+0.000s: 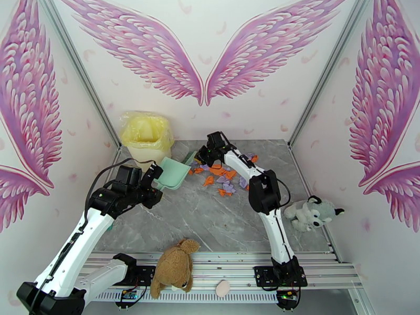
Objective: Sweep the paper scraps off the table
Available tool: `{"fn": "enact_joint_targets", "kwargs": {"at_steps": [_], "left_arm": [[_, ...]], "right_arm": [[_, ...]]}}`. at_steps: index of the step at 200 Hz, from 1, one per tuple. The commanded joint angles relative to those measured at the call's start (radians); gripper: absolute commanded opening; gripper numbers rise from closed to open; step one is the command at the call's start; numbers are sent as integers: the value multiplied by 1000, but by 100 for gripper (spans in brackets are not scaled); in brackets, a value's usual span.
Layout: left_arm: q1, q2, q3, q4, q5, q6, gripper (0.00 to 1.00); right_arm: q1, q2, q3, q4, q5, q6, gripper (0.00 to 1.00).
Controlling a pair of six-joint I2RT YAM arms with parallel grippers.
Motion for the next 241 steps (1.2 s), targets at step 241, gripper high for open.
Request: {"fn": "enact_joint_targets", "kwargs": {"at_steps": [241], "left_arm": [[-17, 55, -19, 84, 46, -11, 0]], "right_arm": [[-155, -518, -424, 47, 58, -92, 0]]}}
